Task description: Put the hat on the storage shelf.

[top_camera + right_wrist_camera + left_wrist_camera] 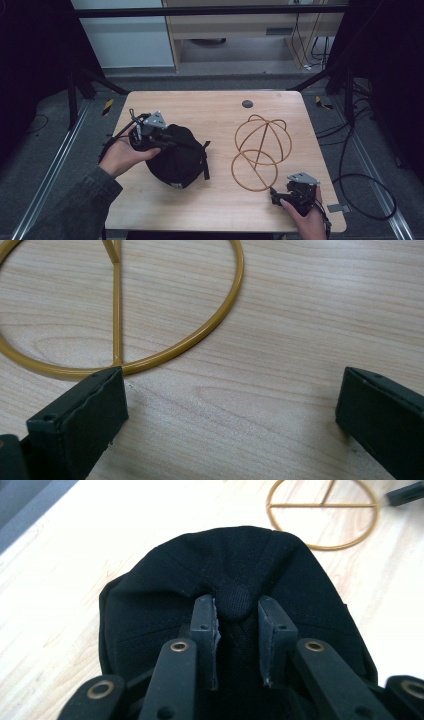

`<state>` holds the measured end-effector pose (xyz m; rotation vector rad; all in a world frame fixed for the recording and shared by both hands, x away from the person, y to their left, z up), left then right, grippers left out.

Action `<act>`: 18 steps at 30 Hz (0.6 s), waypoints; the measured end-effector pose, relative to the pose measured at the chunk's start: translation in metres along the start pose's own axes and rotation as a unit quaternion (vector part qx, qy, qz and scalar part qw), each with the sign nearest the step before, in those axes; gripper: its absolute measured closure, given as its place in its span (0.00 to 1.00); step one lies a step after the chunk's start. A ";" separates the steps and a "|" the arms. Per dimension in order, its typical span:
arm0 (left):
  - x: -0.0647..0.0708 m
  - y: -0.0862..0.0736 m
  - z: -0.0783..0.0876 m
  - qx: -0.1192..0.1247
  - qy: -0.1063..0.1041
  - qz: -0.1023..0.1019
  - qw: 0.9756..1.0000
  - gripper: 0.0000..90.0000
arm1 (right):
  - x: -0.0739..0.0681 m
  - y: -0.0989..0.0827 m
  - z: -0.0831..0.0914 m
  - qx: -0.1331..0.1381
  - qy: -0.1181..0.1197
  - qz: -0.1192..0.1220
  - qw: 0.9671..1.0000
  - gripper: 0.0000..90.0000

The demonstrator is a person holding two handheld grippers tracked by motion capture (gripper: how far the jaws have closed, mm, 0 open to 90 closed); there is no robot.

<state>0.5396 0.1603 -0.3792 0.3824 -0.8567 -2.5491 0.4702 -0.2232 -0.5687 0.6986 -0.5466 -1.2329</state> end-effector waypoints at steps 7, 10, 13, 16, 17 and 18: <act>0.007 0.018 0.019 -0.004 0.000 -0.027 1.000 0.81 | 0.000 0.000 0.000 0.000 0.000 0.000 1.000 0.00; 0.010 0.029 0.030 0.000 0.002 -0.040 0.999 0.81 | 0.000 0.000 0.000 0.000 0.000 0.000 1.000 0.00; 0.013 0.037 0.038 0.000 0.003 -0.047 0.999 0.81 | 0.000 0.000 0.000 0.000 0.000 0.000 1.000 0.00; 0.017 0.044 0.045 -0.002 0.006 -0.060 0.998 0.81 | 0.000 0.000 0.000 0.000 0.000 0.000 1.000 0.00; 0.017 0.044 0.045 -0.002 0.006 -0.060 0.998 0.81 | 0.000 0.000 0.000 0.000 -0.001 0.000 1.000 0.00; 0.019 0.047 0.049 -0.001 0.006 -0.064 0.998 0.81 | 0.000 0.000 0.000 0.000 -0.001 0.000 1.000 0.00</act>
Point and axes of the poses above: each handheld gripper's, and its own axes: z roughly backward along the jaws, y roughly out of its top, x roughly to its right, the point moved 8 cm from there along -z, roughly forward along the jaws, and after that the axes turned 1 degree about x, right-handed, at the moved point
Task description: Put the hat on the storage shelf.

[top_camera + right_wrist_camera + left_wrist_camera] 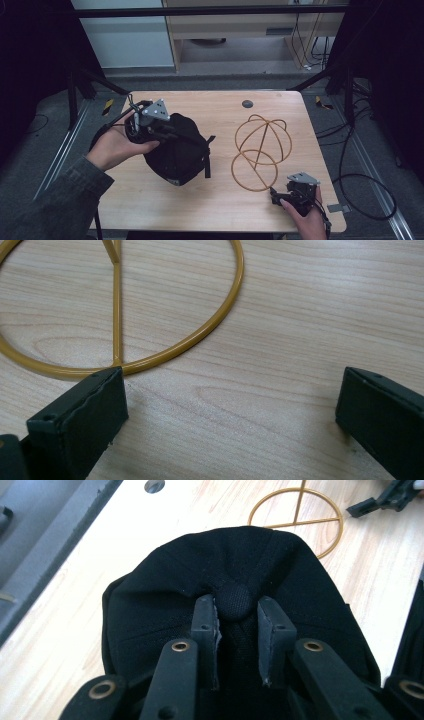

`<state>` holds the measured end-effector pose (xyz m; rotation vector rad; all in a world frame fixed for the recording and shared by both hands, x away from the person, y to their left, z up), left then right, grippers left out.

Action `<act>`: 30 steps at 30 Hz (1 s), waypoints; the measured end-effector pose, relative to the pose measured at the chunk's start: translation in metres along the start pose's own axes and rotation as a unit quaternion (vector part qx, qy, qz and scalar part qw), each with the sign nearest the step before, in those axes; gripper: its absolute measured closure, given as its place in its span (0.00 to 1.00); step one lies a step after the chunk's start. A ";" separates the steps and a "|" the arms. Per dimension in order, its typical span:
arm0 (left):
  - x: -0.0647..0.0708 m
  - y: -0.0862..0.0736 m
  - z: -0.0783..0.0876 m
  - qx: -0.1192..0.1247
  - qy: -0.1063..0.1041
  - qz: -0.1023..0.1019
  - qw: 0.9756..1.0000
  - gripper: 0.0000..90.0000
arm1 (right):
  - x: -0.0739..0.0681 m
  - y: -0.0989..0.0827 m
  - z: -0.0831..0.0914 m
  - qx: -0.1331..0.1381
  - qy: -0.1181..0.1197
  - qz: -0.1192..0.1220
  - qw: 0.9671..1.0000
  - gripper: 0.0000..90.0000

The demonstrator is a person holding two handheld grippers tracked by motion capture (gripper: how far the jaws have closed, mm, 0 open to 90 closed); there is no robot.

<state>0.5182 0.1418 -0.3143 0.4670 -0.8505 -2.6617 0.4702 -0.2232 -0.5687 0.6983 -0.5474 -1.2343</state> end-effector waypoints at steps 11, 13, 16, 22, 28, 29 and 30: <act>0.002 0.021 0.022 0.026 -0.007 -0.002 1.000 0.81 | 0.000 0.000 0.000 -0.001 0.000 0.002 1.000 0.00; 0.003 0.027 0.030 0.031 -0.002 -0.008 0.999 0.81 | 0.000 0.000 0.000 -0.001 -0.001 0.002 1.000 0.00; 0.004 0.034 0.039 0.039 0.002 -0.010 0.999 0.81 | 0.000 0.000 0.000 -0.001 0.000 0.002 1.000 0.00; 0.005 0.046 0.053 0.044 0.007 -0.020 0.999 0.81 | 0.000 0.000 0.000 -0.001 0.000 0.000 1.000 0.00; 0.010 0.063 0.068 0.059 0.012 -0.034 0.998 0.81 | 0.000 0.000 0.000 -0.001 -0.001 0.002 1.000 0.00; 0.011 0.065 0.070 0.060 0.012 -0.037 0.997 0.81 | 0.000 0.000 0.000 0.000 0.000 0.003 1.000 0.00; 0.012 0.068 0.071 0.062 0.012 -0.038 0.997 0.81 | 0.000 0.000 0.000 -0.001 -0.001 0.002 1.000 0.00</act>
Point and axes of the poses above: each handheld gripper's, and its own axes: z roughly backward along the jaws, y roughly out of its top, x roughly to its right, the point moved 8 cm from there along -z, roughly forward along the jaws, and after that the axes turned 1 degree about x, right-handed, at the moved point
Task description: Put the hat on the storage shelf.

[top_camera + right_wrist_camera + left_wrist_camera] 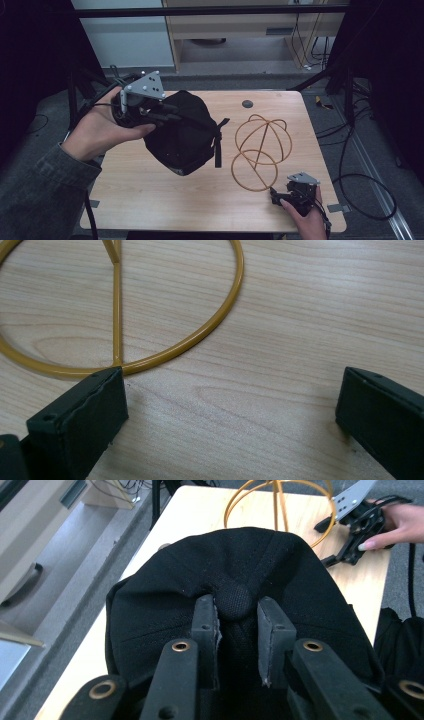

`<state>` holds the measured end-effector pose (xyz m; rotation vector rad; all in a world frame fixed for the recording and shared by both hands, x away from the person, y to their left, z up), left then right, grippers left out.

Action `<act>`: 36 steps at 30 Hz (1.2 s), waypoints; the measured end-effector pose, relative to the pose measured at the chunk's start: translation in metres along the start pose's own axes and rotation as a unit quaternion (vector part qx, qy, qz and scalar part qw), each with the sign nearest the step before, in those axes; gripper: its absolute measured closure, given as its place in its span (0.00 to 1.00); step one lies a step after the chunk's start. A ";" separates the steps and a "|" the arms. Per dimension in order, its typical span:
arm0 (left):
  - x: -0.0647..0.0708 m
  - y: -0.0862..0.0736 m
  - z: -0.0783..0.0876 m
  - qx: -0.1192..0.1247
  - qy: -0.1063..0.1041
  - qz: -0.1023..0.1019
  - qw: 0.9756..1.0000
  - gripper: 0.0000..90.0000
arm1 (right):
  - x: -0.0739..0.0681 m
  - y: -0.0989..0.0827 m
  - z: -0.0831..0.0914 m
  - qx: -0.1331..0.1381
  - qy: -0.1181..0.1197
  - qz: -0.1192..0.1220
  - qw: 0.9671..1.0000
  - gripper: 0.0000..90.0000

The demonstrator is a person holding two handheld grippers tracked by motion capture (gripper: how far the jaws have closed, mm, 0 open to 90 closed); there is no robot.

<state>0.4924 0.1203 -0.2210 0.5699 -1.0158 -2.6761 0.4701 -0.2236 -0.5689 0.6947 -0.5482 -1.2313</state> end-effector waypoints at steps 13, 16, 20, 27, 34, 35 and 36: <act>0.008 0.038 -0.007 0.009 -0.005 -0.027 1.000 0.81 | 0.000 0.000 0.000 0.001 0.000 -0.001 1.000 0.00; 0.010 0.046 -0.009 0.010 -0.007 -0.031 0.999 0.81 | 0.000 0.000 0.000 0.000 0.001 -0.002 1.000 0.00; 0.013 0.057 -0.012 0.010 -0.008 -0.038 0.999 0.81 | 0.000 0.000 0.000 0.000 0.000 -0.001 1.000 0.00; 0.014 0.074 -0.023 0.011 -0.011 -0.045 0.999 0.81 | 0.000 0.000 0.000 0.000 0.000 -0.001 1.000 0.00; 0.017 0.092 -0.040 0.015 -0.014 -0.048 0.999 0.81 | 0.000 0.000 0.000 0.000 0.001 -0.001 1.000 0.00; 0.017 0.092 -0.040 0.015 -0.014 -0.048 0.999 0.81 | 0.000 0.000 0.000 0.000 0.001 -0.001 1.000 0.00; 0.017 0.096 -0.044 0.020 -0.012 -0.049 0.999 0.81 | 0.000 0.000 0.000 0.000 0.000 0.000 1.000 0.00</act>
Point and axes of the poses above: each handheld gripper's, and its own axes: z roughly backward along the jaws, y roughly out of its top, x roughly to its right, the point moved 8 cm from there along -z, roughly forward along the jaws, and after that the axes turned 1 degree about x, right-handed, at the moved point
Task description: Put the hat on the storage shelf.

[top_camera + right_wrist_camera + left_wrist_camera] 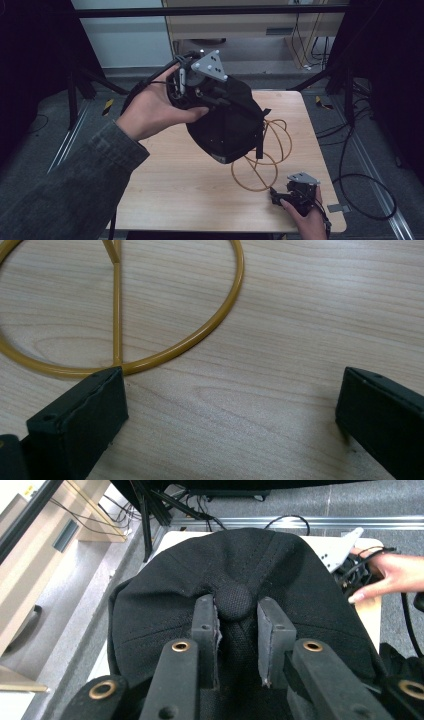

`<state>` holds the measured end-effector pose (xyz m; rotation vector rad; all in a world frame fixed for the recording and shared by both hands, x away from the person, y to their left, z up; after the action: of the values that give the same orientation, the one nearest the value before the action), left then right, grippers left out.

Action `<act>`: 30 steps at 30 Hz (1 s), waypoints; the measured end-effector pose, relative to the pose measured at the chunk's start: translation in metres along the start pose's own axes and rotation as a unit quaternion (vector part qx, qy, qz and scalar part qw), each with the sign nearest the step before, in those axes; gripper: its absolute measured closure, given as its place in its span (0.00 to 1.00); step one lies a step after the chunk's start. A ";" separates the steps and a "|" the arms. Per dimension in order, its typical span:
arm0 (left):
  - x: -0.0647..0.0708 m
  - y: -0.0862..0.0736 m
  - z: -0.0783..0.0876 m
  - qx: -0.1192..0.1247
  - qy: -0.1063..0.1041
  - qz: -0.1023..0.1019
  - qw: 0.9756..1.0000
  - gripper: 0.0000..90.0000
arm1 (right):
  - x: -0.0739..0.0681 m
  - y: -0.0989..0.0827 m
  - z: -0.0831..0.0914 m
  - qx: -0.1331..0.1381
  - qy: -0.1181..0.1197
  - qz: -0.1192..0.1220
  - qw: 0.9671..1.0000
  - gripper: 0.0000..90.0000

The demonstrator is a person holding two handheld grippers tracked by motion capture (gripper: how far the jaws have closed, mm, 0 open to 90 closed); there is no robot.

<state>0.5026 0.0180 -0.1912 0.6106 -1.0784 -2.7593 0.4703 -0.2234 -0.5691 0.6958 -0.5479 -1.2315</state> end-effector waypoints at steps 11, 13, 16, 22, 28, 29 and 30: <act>-0.002 0.015 -0.016 0.004 0.005 0.001 1.000 0.81 | 0.000 0.000 0.000 0.000 0.001 0.000 1.000 0.00; -0.001 0.021 -0.022 0.009 0.004 0.001 1.000 0.81 | 0.000 0.000 0.000 0.000 0.000 0.000 1.000 0.00; 0.001 0.027 -0.031 0.012 0.001 -0.001 1.000 0.81 | 0.000 0.000 0.000 0.000 0.000 0.000 1.000 0.00; -0.002 0.036 -0.054 0.008 0.001 -0.003 1.000 0.81 | 0.000 0.000 0.000 0.000 0.001 0.000 1.000 0.00; -0.003 0.038 -0.081 0.003 -0.011 -0.002 1.000 0.81 | 0.000 0.000 0.000 0.000 0.001 0.000 1.000 0.00; -0.003 0.038 -0.081 0.003 -0.011 -0.002 1.000 0.81 | 0.000 0.000 0.000 0.000 0.001 0.000 1.000 0.00; -0.003 0.039 -0.086 0.002 -0.015 -0.004 1.000 0.81 | 0.000 0.000 0.000 0.000 0.001 0.000 1.000 0.00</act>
<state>0.5387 -0.0642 -0.2217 0.5779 -1.0905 -2.7814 0.4703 -0.2233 -0.5689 0.6969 -0.5470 -1.2312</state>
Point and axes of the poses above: each handheld gripper's, and its own axes: z roughly backward along the jaws, y roughly out of its top, x roughly to its right, the point moved 8 cm from there along -z, roughly forward along the jaws, and after that the axes turned 1 degree about x, right-handed, at the moved point
